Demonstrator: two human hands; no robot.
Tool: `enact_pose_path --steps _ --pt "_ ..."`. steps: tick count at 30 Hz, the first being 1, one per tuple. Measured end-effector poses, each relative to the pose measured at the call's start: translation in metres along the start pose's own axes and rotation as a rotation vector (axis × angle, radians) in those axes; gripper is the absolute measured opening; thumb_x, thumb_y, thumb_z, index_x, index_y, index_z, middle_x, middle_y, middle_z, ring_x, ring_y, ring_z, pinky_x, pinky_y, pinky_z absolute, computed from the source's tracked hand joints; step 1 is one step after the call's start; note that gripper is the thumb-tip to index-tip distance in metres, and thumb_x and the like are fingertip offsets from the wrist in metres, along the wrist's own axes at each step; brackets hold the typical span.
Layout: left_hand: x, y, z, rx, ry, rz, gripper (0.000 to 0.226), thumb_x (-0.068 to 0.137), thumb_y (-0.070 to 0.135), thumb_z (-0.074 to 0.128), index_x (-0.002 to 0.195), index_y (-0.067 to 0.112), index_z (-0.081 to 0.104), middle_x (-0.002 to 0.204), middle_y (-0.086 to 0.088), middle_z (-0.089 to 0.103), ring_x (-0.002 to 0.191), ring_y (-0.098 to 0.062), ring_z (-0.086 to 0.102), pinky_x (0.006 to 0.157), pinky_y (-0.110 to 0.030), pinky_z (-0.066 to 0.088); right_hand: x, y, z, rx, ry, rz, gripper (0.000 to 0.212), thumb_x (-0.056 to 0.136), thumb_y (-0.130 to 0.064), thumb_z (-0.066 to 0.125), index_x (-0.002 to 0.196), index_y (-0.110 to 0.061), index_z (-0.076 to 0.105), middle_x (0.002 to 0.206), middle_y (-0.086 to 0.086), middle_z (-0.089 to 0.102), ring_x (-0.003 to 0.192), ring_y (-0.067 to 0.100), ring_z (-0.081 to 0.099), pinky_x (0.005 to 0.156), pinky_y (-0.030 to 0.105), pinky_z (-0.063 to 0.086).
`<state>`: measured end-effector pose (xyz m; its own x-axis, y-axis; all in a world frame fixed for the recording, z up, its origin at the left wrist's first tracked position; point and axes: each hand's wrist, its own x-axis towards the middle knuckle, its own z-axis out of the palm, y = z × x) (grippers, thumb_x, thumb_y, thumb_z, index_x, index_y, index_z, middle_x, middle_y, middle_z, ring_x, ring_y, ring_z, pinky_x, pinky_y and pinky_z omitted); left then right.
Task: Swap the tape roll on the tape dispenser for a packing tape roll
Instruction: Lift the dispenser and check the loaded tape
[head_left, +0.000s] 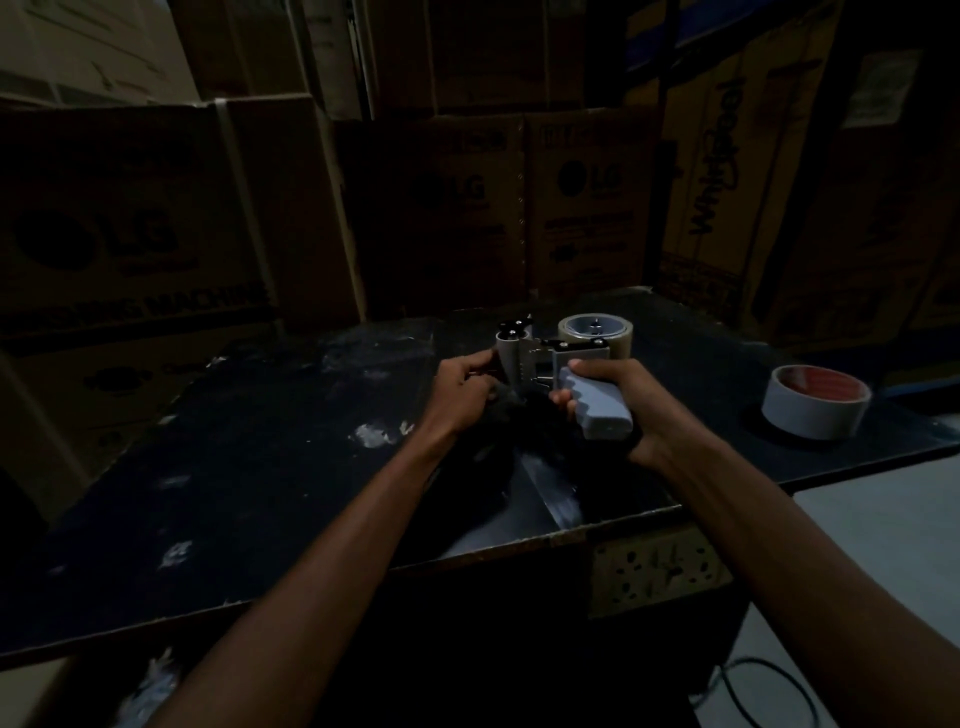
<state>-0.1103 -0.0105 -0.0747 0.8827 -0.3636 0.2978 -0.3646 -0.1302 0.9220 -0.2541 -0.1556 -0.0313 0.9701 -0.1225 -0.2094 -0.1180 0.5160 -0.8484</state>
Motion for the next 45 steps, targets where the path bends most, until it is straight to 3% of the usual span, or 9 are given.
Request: enact_pose_path --steps 2,5,9,13,27,32,34,40,45 --pt "-0.003 0.010 0.002 -0.143 0.009 -0.087 0.038 0.093 -0.006 0.045 0.123 0.005 0.064 0.090 -0.002 0.067 0.082 -0.019 0.062 0.067 -0.025 0.053 0.001 -0.001 -0.001 0.009 0.004 -0.004 0.023 0.093 -0.017 0.060 0.112 -0.003 0.058 0.077 0.011 0.065 0.055 0.012 0.061 0.047 0.018 0.053" --pt "0.001 0.009 -0.006 -0.257 0.042 -0.162 0.029 0.097 0.004 0.050 0.122 0.006 0.064 0.104 -0.006 0.070 0.095 -0.018 0.068 0.081 -0.031 0.059 0.000 -0.002 -0.003 0.036 0.000 -0.012 0.027 0.093 -0.015 0.060 0.116 -0.002 0.056 0.081 0.013 0.065 0.056 0.013 0.062 0.048 0.017 0.054" --pt "0.006 0.001 -0.013 -0.229 0.024 -0.149 0.025 0.092 0.008 0.062 0.116 0.013 0.069 0.113 -0.009 0.072 0.103 -0.022 0.069 0.076 -0.030 0.058 0.001 -0.004 -0.001 0.066 -0.011 -0.013 0.024 0.093 -0.013 0.060 0.114 -0.002 0.055 0.082 0.016 0.065 0.057 0.013 0.062 0.050 0.018 0.053" --pt "0.003 0.007 -0.012 -0.213 0.007 -0.136 0.027 0.092 0.009 0.062 0.119 0.008 0.067 0.112 -0.010 0.071 0.102 -0.023 0.068 0.088 -0.038 0.058 0.001 -0.008 0.000 0.071 -0.006 -0.004 0.021 0.094 -0.013 0.058 0.110 0.000 0.056 0.077 0.013 0.065 0.053 0.012 0.062 0.048 0.017 0.053" --pt "0.012 -0.001 -0.027 -0.235 0.091 -0.103 0.006 0.083 0.007 0.073 0.088 0.010 0.072 0.093 -0.012 0.073 0.088 -0.022 0.070 0.074 -0.030 0.058 0.008 -0.006 -0.005 0.094 0.014 0.028 0.029 0.092 -0.013 0.062 0.116 0.001 0.054 0.075 0.015 0.068 0.054 0.013 0.064 0.049 0.019 0.056" --pt "0.012 0.000 -0.032 -0.148 0.042 -0.045 0.015 0.085 0.006 0.070 0.100 0.005 0.071 0.091 -0.009 0.071 0.075 -0.012 0.065 0.065 -0.023 0.054 0.012 -0.004 -0.008 0.073 0.029 0.030 0.031 0.091 -0.015 0.064 0.116 -0.001 0.054 0.076 0.015 0.071 0.058 0.014 0.066 0.051 0.019 0.057" --pt "0.012 0.000 -0.033 -0.070 0.028 -0.015 0.017 0.087 0.007 0.069 0.104 0.006 0.071 0.093 -0.006 0.072 0.077 -0.011 0.066 0.068 -0.023 0.054 0.011 -0.004 -0.009 0.063 0.023 0.039 0.029 0.091 -0.015 0.063 0.115 -0.002 0.054 0.074 0.015 0.071 0.057 0.013 0.065 0.051 0.019 0.056" --pt "0.011 0.000 -0.044 -0.008 0.017 0.046 0.012 0.084 0.006 0.071 0.090 0.015 0.076 0.086 -0.003 0.075 0.083 -0.016 0.071 0.076 -0.029 0.059 0.014 0.000 -0.018 0.019 -0.007 0.074 0.038 0.088 -0.016 0.065 0.123 -0.002 0.054 0.082 0.015 0.070 0.061 0.014 0.064 0.050 0.019 0.056" --pt "0.006 -0.003 -0.048 0.058 -0.017 0.089 0.011 0.082 0.003 0.074 0.089 0.012 0.077 0.077 0.002 0.074 0.069 -0.006 0.070 0.071 -0.022 0.058 0.013 0.004 -0.032 -0.035 0.015 0.144 0.040 0.085 -0.016 0.066 0.121 -0.003 0.057 0.081 0.016 0.071 0.061 0.014 0.062 0.048 0.018 0.055"
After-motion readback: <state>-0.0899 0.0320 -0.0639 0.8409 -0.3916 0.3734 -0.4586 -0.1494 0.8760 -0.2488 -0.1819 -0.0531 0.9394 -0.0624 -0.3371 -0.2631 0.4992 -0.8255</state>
